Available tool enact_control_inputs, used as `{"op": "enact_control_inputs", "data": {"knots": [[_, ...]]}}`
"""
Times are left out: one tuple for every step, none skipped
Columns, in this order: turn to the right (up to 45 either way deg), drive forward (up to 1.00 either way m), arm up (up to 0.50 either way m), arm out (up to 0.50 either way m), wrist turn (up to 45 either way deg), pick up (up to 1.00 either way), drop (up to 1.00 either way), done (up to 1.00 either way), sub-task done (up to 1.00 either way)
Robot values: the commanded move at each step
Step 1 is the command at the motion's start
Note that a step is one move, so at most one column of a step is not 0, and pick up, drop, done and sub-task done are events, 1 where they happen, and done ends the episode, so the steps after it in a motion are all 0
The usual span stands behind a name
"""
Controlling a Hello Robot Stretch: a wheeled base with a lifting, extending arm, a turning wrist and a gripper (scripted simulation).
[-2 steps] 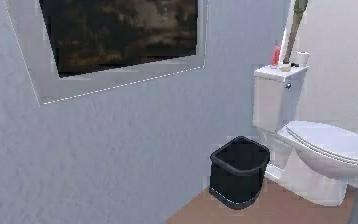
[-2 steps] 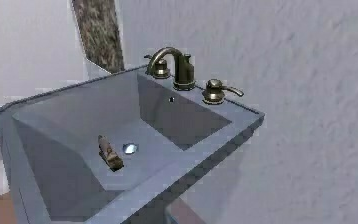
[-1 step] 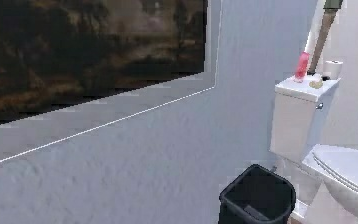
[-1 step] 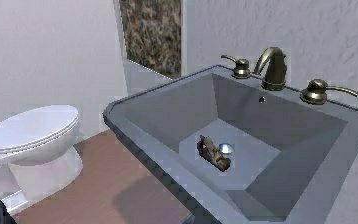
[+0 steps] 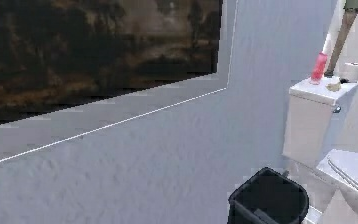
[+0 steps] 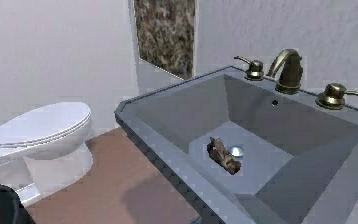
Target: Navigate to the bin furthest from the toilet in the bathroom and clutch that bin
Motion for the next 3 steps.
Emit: {"op": "enact_control_inputs", "data": {"knots": [[0.0, 0.2, 0.0, 0.0, 0.0, 0.0, 0.0, 0.0, 0.0], [45.0, 0.0, 0.0, 0.0, 0.0, 0.0, 0.0, 0.0, 0.0], [18.0, 0.0, 0.0, 0.0, 0.0, 0.0, 0.0, 0.0, 0.0]]}}
